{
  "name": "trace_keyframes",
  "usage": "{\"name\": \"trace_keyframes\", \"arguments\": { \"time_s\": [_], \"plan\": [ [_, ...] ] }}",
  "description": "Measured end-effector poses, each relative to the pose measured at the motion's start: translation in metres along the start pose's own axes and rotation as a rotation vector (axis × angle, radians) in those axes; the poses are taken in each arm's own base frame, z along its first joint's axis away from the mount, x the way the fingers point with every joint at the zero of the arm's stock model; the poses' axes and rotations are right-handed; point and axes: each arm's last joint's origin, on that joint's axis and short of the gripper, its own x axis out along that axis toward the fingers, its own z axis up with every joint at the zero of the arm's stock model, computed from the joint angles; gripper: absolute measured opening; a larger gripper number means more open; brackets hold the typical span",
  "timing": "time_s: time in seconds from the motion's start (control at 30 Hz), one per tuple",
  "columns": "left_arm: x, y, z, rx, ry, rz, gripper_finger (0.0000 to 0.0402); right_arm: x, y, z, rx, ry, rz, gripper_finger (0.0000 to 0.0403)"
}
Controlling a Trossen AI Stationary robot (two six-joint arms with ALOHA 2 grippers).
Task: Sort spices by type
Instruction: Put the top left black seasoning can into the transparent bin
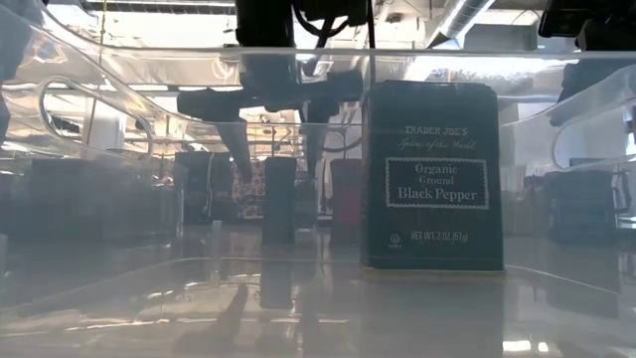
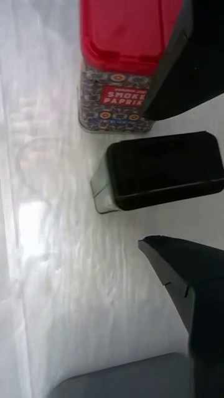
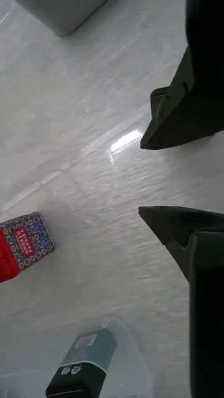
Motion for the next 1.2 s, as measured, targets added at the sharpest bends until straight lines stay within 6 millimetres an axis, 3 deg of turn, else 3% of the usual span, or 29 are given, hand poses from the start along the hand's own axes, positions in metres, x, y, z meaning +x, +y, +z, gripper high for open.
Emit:
{"name": "trace_keyframes", "arguments": {
  "time_s": [0.63, 1.0, 1.2],
  "plan": [
    [0.0, 0.0, 0.0, 0.061, 0.033, 0.0, 0.0137, 0.0, 0.0, 0.0, 0.0, 0.0, 0.0, 0.0185],
    [-0.003, -0.001, -0.001, 0.205, 0.106, -0.011, 0.0133, 0.0, 0.0, 0.0, 0.001, -0.001, 0.002, 0.0185],
    [-0.027, -0.006, 0.002, 0.374, 0.098, 0.0, 0.0131, 0.0, 0.003, 0.003, 0.02, -0.024, 0.029, 0.0185]
  ]
}}
